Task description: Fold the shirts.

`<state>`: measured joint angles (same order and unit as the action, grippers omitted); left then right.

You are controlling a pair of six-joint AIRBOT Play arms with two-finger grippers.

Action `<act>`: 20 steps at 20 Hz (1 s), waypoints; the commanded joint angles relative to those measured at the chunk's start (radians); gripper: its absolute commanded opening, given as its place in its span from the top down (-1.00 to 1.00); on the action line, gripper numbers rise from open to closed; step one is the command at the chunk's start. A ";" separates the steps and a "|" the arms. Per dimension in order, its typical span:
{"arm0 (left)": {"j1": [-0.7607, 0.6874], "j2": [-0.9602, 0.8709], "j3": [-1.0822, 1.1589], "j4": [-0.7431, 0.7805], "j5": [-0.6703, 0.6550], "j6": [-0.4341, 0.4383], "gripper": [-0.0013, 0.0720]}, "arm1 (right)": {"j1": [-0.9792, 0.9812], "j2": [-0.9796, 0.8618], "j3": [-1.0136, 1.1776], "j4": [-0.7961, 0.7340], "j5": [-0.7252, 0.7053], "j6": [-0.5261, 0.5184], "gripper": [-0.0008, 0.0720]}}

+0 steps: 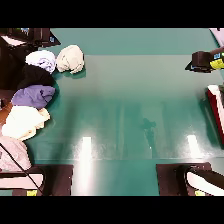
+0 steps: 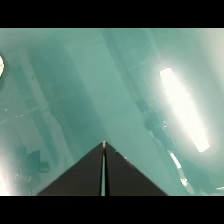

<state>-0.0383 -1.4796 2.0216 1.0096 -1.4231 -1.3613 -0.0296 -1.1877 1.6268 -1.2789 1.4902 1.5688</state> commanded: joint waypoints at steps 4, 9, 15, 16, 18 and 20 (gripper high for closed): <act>0.000 0.000 0.000 0.000 0.002 0.000 0.90 | 0.002 0.001 0.001 0.001 0.002 0.000 0.92; 0.000 0.000 0.000 0.000 0.002 0.000 0.90 | 0.002 0.001 0.001 0.001 0.002 0.000 0.92; 0.000 0.000 0.000 0.000 0.025 0.000 0.90 | 0.002 0.001 0.001 0.001 0.002 0.000 0.92; 0.000 0.000 0.000 0.001 0.053 0.001 0.90 | 0.002 0.001 0.001 0.001 0.002 0.000 0.92; 0.000 -0.011 -0.006 0.037 0.125 0.017 0.21 | 0.002 0.001 0.001 0.001 0.002 0.000 0.92; 0.000 -0.034 -0.051 0.113 0.228 -0.003 -0.64 | 0.002 0.001 0.001 0.002 0.003 0.000 0.92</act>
<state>-0.0391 -1.4929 2.0033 1.0435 -1.3201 -1.3560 -0.0284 -1.1877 1.6268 -1.2785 1.4921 1.5688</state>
